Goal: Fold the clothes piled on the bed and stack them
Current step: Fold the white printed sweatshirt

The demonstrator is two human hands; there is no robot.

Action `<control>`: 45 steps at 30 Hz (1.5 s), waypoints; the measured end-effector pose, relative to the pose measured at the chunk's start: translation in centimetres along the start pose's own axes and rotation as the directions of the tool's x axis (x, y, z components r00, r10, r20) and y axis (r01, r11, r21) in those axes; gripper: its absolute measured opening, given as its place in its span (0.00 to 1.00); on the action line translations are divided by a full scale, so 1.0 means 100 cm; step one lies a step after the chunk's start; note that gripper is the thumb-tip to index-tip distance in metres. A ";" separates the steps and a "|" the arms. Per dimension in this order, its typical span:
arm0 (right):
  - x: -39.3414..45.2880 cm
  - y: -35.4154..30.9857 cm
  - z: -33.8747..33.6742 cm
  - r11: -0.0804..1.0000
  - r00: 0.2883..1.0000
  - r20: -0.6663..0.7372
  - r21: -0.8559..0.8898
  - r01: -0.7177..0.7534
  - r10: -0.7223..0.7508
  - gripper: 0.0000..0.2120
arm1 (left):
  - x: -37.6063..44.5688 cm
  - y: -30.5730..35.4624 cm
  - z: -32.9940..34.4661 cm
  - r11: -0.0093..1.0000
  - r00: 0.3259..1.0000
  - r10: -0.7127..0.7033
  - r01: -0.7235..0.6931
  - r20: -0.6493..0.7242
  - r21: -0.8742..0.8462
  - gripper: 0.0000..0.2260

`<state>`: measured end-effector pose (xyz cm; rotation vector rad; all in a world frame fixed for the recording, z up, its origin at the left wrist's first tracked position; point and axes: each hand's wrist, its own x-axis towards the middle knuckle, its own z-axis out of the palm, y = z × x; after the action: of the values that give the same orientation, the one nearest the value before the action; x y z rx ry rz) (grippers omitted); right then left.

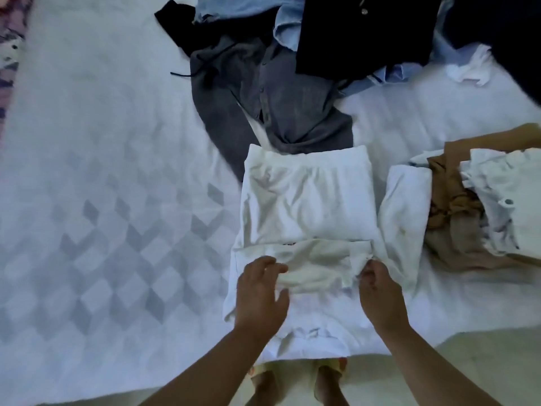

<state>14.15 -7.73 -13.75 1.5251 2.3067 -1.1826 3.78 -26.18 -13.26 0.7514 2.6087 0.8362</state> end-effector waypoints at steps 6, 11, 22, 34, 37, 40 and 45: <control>0.020 -0.005 0.008 0.964 0.968 -0.138 0.199 -0.179 0.208 0.18 | -0.016 -0.048 0.001 0.892 0.912 -0.409 0.391 0.036 0.225 0.21; 0.041 0.002 0.002 0.989 0.970 -0.209 0.105 -0.106 0.126 0.06 | -0.012 -0.067 -0.013 0.913 0.943 -0.317 0.276 0.098 0.300 0.16; 0.035 0.013 -0.010 0.715 0.758 -0.143 -0.478 0.511 -0.637 0.03 | -0.038 -0.080 -0.014 0.910 0.992 0.096 -0.122 0.087 0.395 0.19; 0.075 0.031 -0.043 0.708 0.790 -0.039 -0.473 0.524 -0.611 0.19 | 0.006 -0.069 0.012 0.768 0.876 -0.067 -0.261 0.478 0.585 0.57; 0.103 0.025 -0.069 0.866 0.867 -0.222 -0.352 0.355 -0.445 0.19 | 0.014 -0.043 0.022 0.826 0.904 -0.011 -0.232 0.428 0.513 0.45; 0.131 0.019 -0.086 0.893 0.897 -0.213 -0.328 0.308 -0.387 0.21 | 0.030 -0.013 0.045 0.842 0.940 0.043 -0.217 0.340 0.493 0.33; 0.173 0.005 -0.097 0.815 0.873 -0.110 -0.431 0.388 -0.474 0.19 | 0.064 0.043 0.084 0.881 0.940 0.110 -0.242 0.322 0.407 0.26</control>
<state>9.11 11.32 -16.07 1.0499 2.9192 -0.5607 3.76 -15.78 -18.02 1.1532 2.5015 0.1388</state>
